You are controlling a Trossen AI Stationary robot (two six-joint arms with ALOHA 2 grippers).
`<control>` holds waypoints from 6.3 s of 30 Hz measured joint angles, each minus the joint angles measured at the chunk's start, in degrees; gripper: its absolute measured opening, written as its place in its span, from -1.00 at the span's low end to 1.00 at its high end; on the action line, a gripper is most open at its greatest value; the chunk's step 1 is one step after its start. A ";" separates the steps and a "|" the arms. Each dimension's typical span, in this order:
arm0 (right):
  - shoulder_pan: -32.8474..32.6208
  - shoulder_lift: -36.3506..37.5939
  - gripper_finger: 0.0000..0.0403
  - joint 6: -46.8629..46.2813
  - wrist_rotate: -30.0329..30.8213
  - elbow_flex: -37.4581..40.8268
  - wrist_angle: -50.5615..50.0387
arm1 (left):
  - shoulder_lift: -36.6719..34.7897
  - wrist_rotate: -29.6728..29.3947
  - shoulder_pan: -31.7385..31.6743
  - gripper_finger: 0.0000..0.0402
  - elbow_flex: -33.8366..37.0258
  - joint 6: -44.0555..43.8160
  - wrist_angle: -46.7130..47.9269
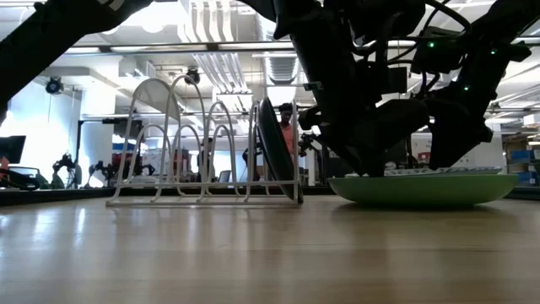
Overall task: Sort dishes
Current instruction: Put the white plate in the dish rack
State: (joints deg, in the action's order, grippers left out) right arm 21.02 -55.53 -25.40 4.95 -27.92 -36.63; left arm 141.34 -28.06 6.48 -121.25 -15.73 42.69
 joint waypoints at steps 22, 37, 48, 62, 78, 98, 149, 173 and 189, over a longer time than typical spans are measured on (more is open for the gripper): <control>-0.07 0.00 -0.17 2.31 5.42 0.00 2.21 | 0.13 -0.06 -0.07 -0.24 0.00 0.16 -0.76; 0.02 0.13 -0.17 3.60 4.60 -0.04 2.92 | 0.15 0.03 -0.04 -0.24 0.00 0.05 -1.04; 0.07 0.76 -0.17 4.39 3.76 -4.02 2.78 | 0.20 0.23 0.00 -0.24 0.02 0.05 -1.13; 0.11 0.70 -0.17 2.80 -0.08 -3.85 1.52 | 0.20 -0.05 0.22 -0.24 0.09 0.07 -1.59; 0.04 1.88 -0.22 -0.53 -1.98 -4.34 -9.98 | 0.17 -2.03 0.22 -0.24 0.09 0.20 -1.70; 0.00 3.03 -0.18 -3.46 -6.79 -4.17 -12.70 | 0.17 -1.43 -0.07 -0.24 0.07 2.25 -1.31; -0.04 9.73 -0.11 -13.24 -12.13 -5.20 -24.63 | 0.17 0.16 -0.28 -0.24 0.00 6.69 -3.93; -2.52 6.80 -0.13 -14.81 -9.46 -5.35 -24.43 | 0.17 0.12 -0.33 -0.24 -0.02 9.37 -4.12; -3.26 4.09 0.27 -18.24 -12.00 -3.54 -20.10 | 0.15 0.36 -0.33 -0.24 -0.02 10.93 -5.68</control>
State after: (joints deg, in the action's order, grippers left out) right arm 17.76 -51.44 -43.64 -7.05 -31.46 -56.72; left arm 141.49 -27.70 6.15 -121.27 -4.80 37.01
